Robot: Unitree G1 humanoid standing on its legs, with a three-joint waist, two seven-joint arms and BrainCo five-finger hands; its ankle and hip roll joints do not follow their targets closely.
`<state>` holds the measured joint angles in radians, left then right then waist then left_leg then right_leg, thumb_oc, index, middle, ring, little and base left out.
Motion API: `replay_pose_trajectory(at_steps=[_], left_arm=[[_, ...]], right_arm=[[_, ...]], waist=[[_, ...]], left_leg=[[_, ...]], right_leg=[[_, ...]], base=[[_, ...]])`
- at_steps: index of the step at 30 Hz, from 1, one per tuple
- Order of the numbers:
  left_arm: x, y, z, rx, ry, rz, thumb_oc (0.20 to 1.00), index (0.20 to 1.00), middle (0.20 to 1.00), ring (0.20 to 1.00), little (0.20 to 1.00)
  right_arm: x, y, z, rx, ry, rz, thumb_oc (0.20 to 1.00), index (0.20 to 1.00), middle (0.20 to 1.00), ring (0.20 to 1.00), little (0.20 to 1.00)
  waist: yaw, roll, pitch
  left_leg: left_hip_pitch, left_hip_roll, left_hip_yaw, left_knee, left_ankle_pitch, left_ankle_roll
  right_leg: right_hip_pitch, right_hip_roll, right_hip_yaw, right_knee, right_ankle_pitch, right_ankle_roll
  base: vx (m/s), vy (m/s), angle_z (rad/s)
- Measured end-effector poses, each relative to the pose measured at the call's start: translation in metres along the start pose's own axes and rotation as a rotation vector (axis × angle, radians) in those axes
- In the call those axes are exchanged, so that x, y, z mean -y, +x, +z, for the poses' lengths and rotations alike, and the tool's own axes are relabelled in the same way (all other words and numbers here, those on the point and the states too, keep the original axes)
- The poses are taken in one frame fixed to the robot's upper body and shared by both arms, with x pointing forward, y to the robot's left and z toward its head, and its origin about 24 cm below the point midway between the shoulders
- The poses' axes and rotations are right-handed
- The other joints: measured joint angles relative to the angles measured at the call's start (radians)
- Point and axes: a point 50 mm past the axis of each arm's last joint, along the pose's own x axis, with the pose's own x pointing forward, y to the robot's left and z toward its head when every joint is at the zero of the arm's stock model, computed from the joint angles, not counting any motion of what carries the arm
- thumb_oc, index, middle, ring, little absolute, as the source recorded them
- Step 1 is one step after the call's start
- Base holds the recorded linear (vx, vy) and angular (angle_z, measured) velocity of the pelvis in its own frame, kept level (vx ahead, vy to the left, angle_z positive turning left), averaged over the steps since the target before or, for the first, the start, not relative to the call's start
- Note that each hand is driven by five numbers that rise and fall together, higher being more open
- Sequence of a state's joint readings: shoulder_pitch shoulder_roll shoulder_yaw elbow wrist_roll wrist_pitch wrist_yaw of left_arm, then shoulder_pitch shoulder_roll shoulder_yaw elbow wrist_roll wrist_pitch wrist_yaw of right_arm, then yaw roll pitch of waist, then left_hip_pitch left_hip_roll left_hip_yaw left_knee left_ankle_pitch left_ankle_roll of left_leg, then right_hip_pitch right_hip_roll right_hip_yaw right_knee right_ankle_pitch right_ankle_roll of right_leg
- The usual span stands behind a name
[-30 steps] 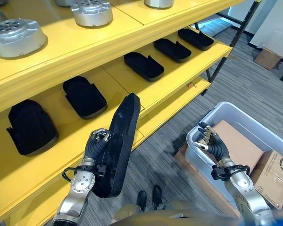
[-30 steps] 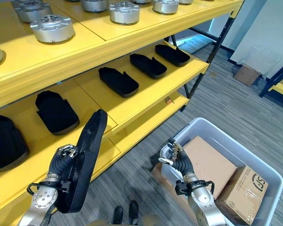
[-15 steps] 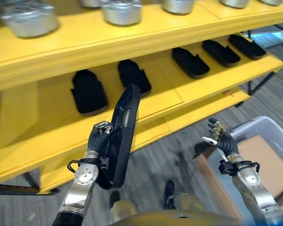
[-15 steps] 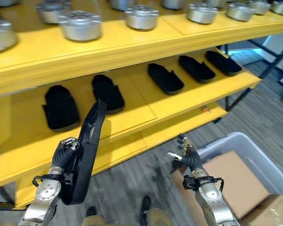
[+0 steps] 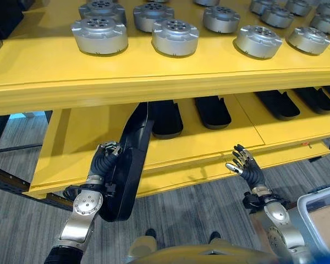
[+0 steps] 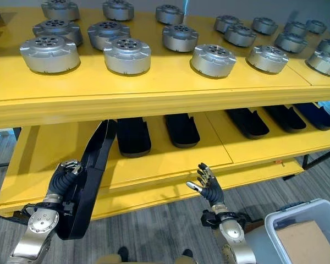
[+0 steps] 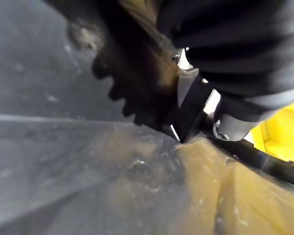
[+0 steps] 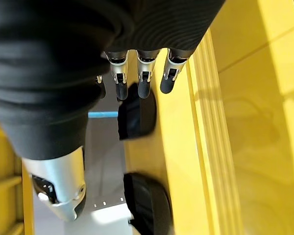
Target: Move parts from the plastic box to the shelf.
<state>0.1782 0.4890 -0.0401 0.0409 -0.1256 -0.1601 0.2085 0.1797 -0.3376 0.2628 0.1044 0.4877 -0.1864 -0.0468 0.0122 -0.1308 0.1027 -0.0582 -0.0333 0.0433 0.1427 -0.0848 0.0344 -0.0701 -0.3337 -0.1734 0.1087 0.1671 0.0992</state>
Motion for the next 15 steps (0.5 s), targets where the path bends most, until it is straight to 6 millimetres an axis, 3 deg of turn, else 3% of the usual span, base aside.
replay_pose_trajectory(at_steps=[3,4,5,6,8,9,10,15], left_arm=[[0.001,0.0,-0.003,-0.012,-0.005,0.009,0.2,0.2,0.2,0.2,0.2],[0.003,0.0,-0.005,-0.022,-0.01,0.009,0.2,0.2,0.2,0.2,0.2],[0.003,-0.001,-0.005,-0.022,-0.01,0.007,0.2,0.2,0.2,0.2,0.2],[-0.001,-0.002,-0.005,-0.023,0.004,0.013,0.2,0.2,0.2,0.2,0.2],[0.002,-0.005,-0.009,-0.041,-0.006,0.006,0.2,0.2,0.2,0.2,0.2],[0.006,-0.005,-0.009,-0.043,-0.01,-0.007,0.2,0.2,0.2,0.2,0.2],[0.01,-0.006,-0.009,-0.045,-0.018,-0.018,0.2,0.2,0.2,0.2,0.2],[0.019,-0.01,-0.011,-0.055,-0.056,-0.024,0.2,0.2,0.2,0.2,0.2]], right_arm=[[-0.017,0.01,0.005,0.02,0.009,0.062,1.0,1.0,1.0,1.0,1.0],[-0.02,0.012,0.005,0.016,0.002,0.083,1.0,1.0,1.0,1.0,1.0],[-0.019,0.011,0.004,0.012,0.001,0.088,1.0,1.0,1.0,1.0,1.0],[-0.016,0.011,0.006,0.017,0.005,0.081,1.0,1.0,1.0,1.0,1.0],[-0.013,0.009,0.005,0.01,-0.003,0.081,1.0,1.0,1.0,1.0,1.0],[-0.011,0.008,0.004,0.003,-0.012,0.082,1.0,1.0,1.0,1.0,1.0],[-0.008,0.007,0.004,-0.004,-0.024,0.083,1.0,1.0,1.0,1.0,1.0],[0.003,0.003,0.005,-0.012,-0.054,0.069,1.0,1.0,1.0,1.0,1.0]], waist=[[0.003,0.029,0.012],[-0.006,0.048,0.02],[-0.007,0.065,0.019],[-0.016,0.037,0.004],[-0.019,0.031,0.003],[-0.023,0.032,0.003],[-0.033,0.042,0.007],[-0.023,0.083,0.021]], left_leg=[[-0.016,0.003,0.03,0.012,-0.025,0.04],[0.013,0.0,0.021,-0.024,-0.005,0.058],[0.045,0.03,0.019,-0.097,0.045,0.056],[0.05,0.012,0.018,-0.136,0.065,0.046],[0.064,-0.009,0.001,-0.161,0.086,0.045],[0.071,-0.018,-0.006,-0.169,0.09,0.046],[0.078,-0.022,-0.025,-0.174,0.1,0.045],[0.113,-0.016,-0.022,-0.2,0.105,0.031]], right_leg=[[-0.063,-0.011,-0.022,0.073,0.07,-0.009],[-0.094,0.008,-0.011,0.155,-0.016,0.016],[-0.116,0.161,0.056,0.209,-0.154,0.028],[-0.12,0.241,0.018,0.205,-0.196,0.0],[-0.091,0.325,0.023,0.131,-0.234,-0.03],[-0.068,0.337,0.029,0.084,-0.238,-0.041],[-0.033,0.353,0.086,0.045,-0.225,-0.068],[0.063,0.37,0.089,-0.098,-0.163,-0.102]], base=[[0.04,0.222,-0.37],[0.05,0.084,-0.1],[0.05,0.068,0.12],[0.04,0.048,0.11],[0.01,0.037,0.18],[0.01,0.001,0.34],[0.01,-0.036,0.37],[0.04,-0.082,0.07]])
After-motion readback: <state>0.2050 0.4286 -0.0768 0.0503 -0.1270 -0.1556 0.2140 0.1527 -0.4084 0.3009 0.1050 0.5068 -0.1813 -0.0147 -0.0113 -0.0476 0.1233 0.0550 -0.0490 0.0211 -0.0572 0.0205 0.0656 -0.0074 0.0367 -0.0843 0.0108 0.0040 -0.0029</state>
